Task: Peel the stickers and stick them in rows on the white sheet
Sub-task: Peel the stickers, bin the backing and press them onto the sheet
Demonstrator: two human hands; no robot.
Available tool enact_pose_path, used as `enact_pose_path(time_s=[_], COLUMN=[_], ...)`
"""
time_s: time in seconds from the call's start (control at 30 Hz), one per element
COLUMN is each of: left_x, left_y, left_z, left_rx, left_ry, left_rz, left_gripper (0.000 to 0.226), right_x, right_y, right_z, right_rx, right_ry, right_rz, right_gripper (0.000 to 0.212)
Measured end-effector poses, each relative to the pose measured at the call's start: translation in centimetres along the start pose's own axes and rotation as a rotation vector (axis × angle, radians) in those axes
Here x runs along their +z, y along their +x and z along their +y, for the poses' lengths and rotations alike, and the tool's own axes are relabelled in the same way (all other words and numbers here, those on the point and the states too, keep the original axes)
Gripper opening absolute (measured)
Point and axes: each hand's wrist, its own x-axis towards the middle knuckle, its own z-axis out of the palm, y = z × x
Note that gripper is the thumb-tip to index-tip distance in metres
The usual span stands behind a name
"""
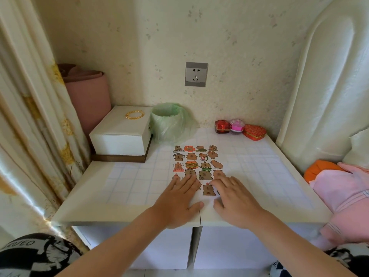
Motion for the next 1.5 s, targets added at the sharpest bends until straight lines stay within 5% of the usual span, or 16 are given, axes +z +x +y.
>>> enact_pose_path(time_s=[0.23, 0.57, 0.8, 0.93, 1.07, 1.2, 1.33, 1.5], left_x=[-0.1, 0.0, 0.0, -0.3, -1.5, -1.3, 0.1, 0.1], left_y=[0.2, -0.9, -0.9, -0.8, 0.8, 3.0, 4.4, 4.9], left_z=[-0.2, -1.5, -2.2, -2.1, -2.5, -3.1, -3.4, -3.7], left_rx=[0.013, -0.097, -0.065, -0.062, -0.038, 0.031, -0.007, -0.036], left_ry=[-0.030, -0.012, 0.013, 0.011, -0.007, -0.073, -0.068, -0.060], left_rz=[-0.010, -0.002, 0.024, -0.002, 0.247, 0.349, 0.158, 0.075], left_gripper=[0.071, 0.065, 0.070, 0.068, 0.047, 0.052, 0.062, 0.062], right_x=[1.2, -0.6, 0.3, 0.6, 0.3, 0.7, 2.1, 1.9], right_y=[0.1, 1.8, 1.9, 2.2, 4.0, 5.3, 5.4, 5.3], right_z=[-0.8, -2.3, -3.4, -3.0, -3.3, -2.1, -1.2, -0.5], right_rx=[-0.048, -0.013, -0.116, -0.091, -0.002, 0.040, 0.053, 0.041], right_ry=[0.068, 0.018, 0.115, 0.194, 0.425, 0.256, 0.148, 0.152], right_rz=[-0.185, -0.053, -0.215, -0.153, -0.022, 0.055, -0.116, -0.105], right_gripper=[0.072, 0.060, 0.067, 0.064, 0.035, 0.053, 0.064, 0.064])
